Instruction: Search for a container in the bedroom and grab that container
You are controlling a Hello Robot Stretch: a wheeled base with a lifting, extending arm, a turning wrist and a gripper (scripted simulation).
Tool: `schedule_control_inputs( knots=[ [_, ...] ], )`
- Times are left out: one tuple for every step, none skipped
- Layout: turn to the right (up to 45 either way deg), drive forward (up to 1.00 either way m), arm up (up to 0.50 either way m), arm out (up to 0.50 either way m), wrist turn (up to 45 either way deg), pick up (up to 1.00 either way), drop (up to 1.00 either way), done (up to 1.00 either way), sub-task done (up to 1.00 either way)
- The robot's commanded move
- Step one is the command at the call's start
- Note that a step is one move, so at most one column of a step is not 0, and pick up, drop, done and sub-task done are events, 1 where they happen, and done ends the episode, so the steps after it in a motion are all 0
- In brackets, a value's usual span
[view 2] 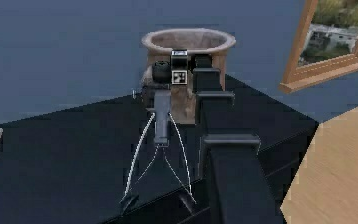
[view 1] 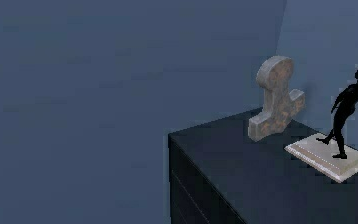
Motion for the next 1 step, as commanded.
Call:
schedule_control_inputs(
  knots=[
    [0.0,0.00,0.00,0.00,45.0,0.00,0.00,0.00,0.00]
  ],
)
